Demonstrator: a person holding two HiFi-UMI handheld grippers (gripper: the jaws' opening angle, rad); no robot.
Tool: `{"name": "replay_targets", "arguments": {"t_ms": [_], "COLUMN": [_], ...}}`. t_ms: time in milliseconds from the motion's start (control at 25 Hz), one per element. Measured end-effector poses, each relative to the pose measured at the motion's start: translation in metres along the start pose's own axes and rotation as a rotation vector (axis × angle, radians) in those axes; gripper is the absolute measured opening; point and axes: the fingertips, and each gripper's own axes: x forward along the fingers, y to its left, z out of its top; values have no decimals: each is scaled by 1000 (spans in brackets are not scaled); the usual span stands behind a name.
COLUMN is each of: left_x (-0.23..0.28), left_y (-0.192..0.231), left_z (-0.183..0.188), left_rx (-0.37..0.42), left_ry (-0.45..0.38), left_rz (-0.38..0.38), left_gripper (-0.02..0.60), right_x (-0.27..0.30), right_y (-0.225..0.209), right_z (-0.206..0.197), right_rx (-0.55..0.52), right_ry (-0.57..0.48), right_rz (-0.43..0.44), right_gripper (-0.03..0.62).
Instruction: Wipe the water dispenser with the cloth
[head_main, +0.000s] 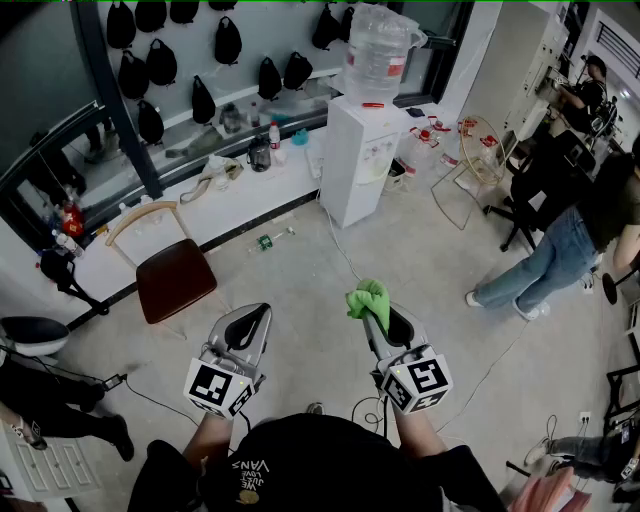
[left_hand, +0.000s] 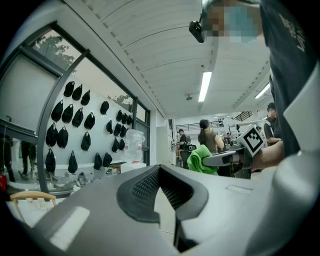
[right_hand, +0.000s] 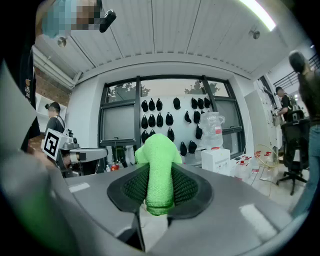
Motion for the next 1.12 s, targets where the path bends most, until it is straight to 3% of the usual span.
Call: {"name": "replay_targets", "arguments": {"t_ms": [400, 560, 720, 1120], "left_x": [37, 57, 95, 187], "left_y": [0, 20, 68, 220], "left_z": [-14, -36, -30, -28], "left_rx": [-31, -57, -86, -74], "left_ry": [-12, -15, 0, 17], "left_rz": [-43, -50, -83, -185], "left_gripper": [-8, 48, 100, 97], "right_x": [33, 59, 113, 262], "right_y": [-25, -42, -59, -77], "right_z": [-4, -22, -5, 15], "right_rx": [25, 33, 42, 68], "right_ry": [0, -5, 4, 3], "right_rz": [36, -1, -53, -193], "right_gripper": [114, 114, 114, 114]}}
